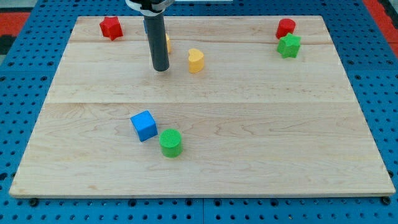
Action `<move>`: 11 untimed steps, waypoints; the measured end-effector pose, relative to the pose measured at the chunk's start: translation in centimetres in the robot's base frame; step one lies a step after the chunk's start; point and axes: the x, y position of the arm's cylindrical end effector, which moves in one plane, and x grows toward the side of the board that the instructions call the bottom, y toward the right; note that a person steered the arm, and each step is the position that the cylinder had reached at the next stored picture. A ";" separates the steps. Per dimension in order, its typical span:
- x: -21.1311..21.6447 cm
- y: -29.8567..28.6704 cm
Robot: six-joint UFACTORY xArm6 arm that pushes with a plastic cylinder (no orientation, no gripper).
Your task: Place the yellow heart left to the green star
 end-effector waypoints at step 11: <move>-6.0 18.5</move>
